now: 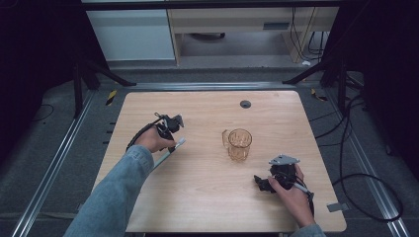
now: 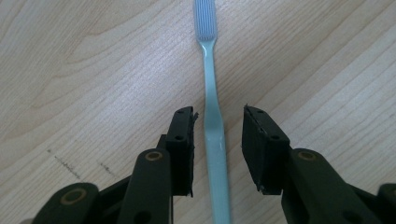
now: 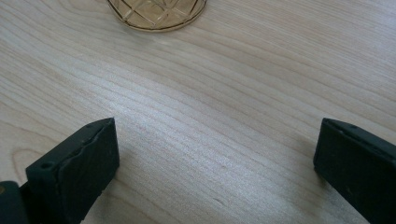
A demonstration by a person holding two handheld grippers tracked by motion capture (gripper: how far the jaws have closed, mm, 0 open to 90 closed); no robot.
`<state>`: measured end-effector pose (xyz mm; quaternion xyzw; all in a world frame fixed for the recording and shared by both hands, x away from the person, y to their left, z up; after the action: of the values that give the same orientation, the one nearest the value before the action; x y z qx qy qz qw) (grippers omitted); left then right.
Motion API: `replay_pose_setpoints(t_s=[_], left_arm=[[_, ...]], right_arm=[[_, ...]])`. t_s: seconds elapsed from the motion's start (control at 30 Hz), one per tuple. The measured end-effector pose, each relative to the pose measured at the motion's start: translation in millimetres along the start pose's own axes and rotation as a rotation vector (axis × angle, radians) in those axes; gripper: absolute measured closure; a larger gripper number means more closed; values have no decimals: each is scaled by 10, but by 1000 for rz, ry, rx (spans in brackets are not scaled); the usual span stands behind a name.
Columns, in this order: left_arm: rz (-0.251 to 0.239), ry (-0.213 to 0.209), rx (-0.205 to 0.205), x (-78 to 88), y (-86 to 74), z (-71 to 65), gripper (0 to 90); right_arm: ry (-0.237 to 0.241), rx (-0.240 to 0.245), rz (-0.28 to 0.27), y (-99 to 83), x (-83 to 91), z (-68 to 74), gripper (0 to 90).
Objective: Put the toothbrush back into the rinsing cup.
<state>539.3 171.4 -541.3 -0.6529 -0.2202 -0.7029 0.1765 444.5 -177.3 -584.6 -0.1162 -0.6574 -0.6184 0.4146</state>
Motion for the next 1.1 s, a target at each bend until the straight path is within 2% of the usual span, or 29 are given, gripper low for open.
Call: replay_pose_setpoints(t_s=[0.2, 0.27, 0.43, 0.5, 1.1], left_arm=[[9, 4, -6, -62, 21, 10, 638], [15, 1, -7, -83, 17, 15, 641], [8, -6, 2, -118, 14, 17, 657], [6, -7, 5, -136, 9, 22, 660], [4, -24, 18, -154, 12, 58, 708]], right_arm=[[1, 2, 1, -1, 1, -1, 5], [12, -34, 10, -4, 15, 30, 5], [10, -20, 9, -6, 12, 20, 5], [12, -33, 9, -4, 14, 30, 5], [11, -31, 9, -4, 14, 27, 5]])
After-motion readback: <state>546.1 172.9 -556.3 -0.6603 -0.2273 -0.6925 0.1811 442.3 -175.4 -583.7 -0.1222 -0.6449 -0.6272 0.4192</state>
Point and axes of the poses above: each handheld gripper's, and its own axes: x roughly backward along the jaws, y roughly out of its top, z roughly to its left, the point moved 10 cm from there along -x, roughly forward along the jaws, and after that the axes turned 10 degrees about -x, right-handed, at the moved point
